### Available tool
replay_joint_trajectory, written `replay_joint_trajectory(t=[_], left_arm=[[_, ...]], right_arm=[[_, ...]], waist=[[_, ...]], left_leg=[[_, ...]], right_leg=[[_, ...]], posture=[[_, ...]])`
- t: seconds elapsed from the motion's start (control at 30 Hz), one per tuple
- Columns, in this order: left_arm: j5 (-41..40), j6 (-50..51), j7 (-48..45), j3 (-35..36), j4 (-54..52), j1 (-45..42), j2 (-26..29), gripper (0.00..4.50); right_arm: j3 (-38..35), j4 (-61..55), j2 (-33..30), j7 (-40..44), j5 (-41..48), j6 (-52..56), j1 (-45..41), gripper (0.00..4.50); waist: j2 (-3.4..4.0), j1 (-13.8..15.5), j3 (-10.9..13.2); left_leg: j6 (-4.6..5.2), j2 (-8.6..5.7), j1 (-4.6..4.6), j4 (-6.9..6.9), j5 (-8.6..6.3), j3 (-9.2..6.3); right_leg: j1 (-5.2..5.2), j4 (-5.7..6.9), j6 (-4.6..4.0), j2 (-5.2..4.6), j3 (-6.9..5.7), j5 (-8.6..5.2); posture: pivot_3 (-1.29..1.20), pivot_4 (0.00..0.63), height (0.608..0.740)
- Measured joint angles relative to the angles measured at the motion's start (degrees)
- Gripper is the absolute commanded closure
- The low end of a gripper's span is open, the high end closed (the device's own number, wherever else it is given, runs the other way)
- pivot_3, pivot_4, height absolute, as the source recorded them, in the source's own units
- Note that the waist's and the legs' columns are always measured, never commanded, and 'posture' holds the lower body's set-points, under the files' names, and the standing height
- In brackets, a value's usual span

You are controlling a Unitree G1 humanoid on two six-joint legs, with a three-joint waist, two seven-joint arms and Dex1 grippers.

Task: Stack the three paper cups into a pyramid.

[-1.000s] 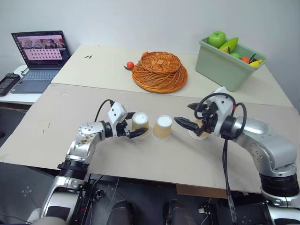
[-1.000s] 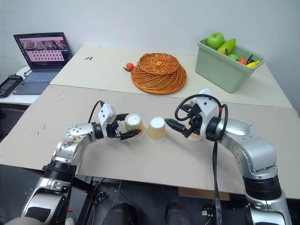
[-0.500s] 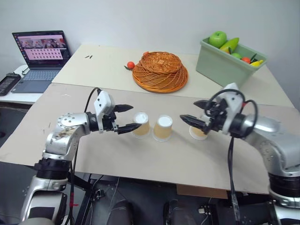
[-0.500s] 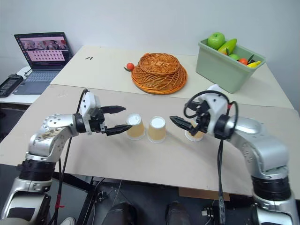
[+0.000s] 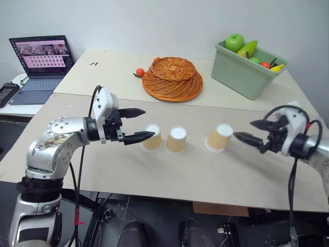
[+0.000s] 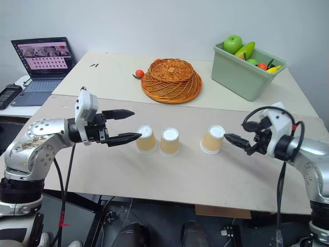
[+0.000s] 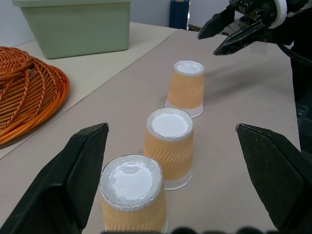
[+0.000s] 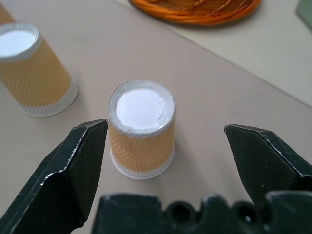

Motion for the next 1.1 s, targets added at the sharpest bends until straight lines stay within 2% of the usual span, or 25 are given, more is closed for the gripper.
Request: replay_joint_trajectory(t=[0.23,0.43,0.7,1.07,1.1], left_arm=[[-2.5,2.4,-0.1,1.0,-1.8,0.6,2.6,0.03],[-5.2,4.8,-0.8,5.1,-4.2,4.7,7.3,0.03],[-7.6,6.3,0.5,7.5,-7.7,9.3,8.4,0.03],[-8.9,6.3,1.6,8.5,-9.2,11.3,9.8,0.03],[-8.9,6.3,1.7,8.5,-9.4,11.4,9.9,0.01]], right_arm=[[4.7,4.7,3.0,1.5,-2.1,-3.1,-0.7,0.00],[7.0,8.3,5.2,2.1,-3.3,-5.1,-3.9,0.00],[8.7,12.4,8.3,2.4,-4.4,-6.6,-9.7,0.00],[9.3,15.8,10.2,2.9,-4.9,-7.9,-12.5,0.00],[9.3,15.8,10.4,2.9,-4.9,-7.9,-12.6,0.26]], waist=[[0.03,0.4,0.0],[0.06,0.1,0.0],[0.08,0.4,0.0],[0.08,0.5,0.1],[0.08,0.5,0.1]], left_leg=[[0.00,0.00,-0.02,0.01,0.00,0.01],[0.00,0.00,-0.01,0.00,0.00,0.00],[0.00,0.00,-0.03,-0.01,0.00,0.01],[0.00,0.00,-0.03,-0.02,0.00,0.03],[0.00,0.00,-0.03,-0.02,0.00,0.03]], right_leg=[[-0.01,-0.01,0.00,0.00,-0.02,0.00],[-0.02,0.00,0.00,-0.01,0.00,0.00],[-0.05,-0.01,0.00,-0.01,-0.01,0.00],[-0.05,0.00,0.00,-0.01,-0.02,0.00],[-0.05,0.00,0.00,-0.01,-0.02,0.00]], posture=[[0.00,0.150,0.693],[0.00,0.150,0.693],[0.00,0.150,0.693],[0.00,0.150,0.693],[0.00,0.150,0.693]])
